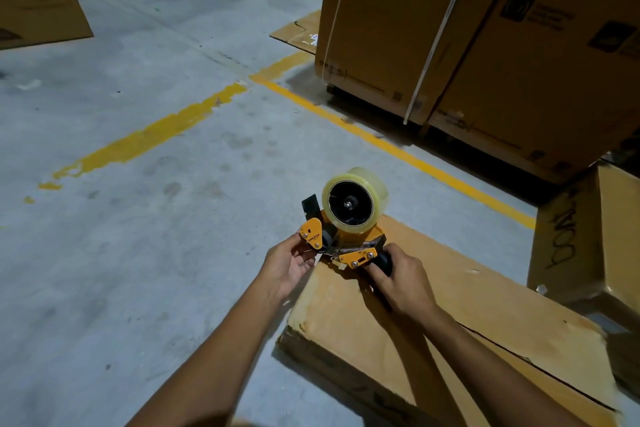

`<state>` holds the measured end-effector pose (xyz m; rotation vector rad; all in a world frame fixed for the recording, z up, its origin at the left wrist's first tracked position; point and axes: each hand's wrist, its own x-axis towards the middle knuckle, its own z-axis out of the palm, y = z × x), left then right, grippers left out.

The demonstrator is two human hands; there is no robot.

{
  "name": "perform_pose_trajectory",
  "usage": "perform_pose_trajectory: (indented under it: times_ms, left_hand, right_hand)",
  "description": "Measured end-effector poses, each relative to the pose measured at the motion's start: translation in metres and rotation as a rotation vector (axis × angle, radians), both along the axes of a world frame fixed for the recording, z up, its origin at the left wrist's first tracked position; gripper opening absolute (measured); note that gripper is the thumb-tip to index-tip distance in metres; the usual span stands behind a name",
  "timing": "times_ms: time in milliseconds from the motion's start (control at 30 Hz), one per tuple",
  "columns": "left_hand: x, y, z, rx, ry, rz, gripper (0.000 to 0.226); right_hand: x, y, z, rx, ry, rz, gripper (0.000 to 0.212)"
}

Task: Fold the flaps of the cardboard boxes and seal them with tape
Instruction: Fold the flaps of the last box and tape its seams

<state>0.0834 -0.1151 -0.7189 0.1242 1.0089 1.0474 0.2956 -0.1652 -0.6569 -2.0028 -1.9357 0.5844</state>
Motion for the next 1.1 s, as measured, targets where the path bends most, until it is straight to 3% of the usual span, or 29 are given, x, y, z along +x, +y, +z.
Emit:
perform_pose_trajectory:
  times_ms: [233,367,433,533,633,700,833,967,1100]
  left_hand:
    - [0.000,-0.008,-0.015,-0.079,0.352,-0.083,0.021]
    - [0.012,-0.019,-0.017,-0.110,0.404,-0.107,0.015]
    - [0.015,-0.021,-0.020,-0.116,0.422,-0.103,0.009]
    - [0.011,-0.020,-0.025,-0.105,0.519,-0.201,0.018]
    - [0.005,-0.024,-0.023,0.023,0.695,-0.264,0.037]
    - [0.002,-0.027,-0.025,0.192,0.816,-0.276,0.028]
    - [0.002,-0.044,-0.016,0.375,0.539,-0.450,0.029]
    - [-0.001,-0.046,-0.023,0.442,0.576,-0.583,0.060]
    - [-0.005,-0.041,-0.021,0.413,0.544,-0.594,0.055]
  right_hand:
    - [0.003,0.004,0.002,-0.082,-0.026,0.047,0.030]
    - [-0.002,0.023,0.017,-0.244,-0.023,0.107,0.035]
    - [-0.006,0.028,0.019,-0.304,-0.020,0.155,0.026]
    - [-0.006,0.032,0.016,-0.358,0.028,0.173,0.020]
    - [-0.005,0.033,0.014,-0.374,0.035,0.182,0.028]
    - [-0.006,0.033,0.013,-0.377,0.029,0.183,0.031]
    - [-0.005,0.034,0.011,-0.377,0.035,0.172,0.024]
    - [-0.003,0.034,0.007,-0.362,0.044,0.183,0.028]
    - [0.000,0.035,0.002,-0.333,0.049,0.192,0.035]
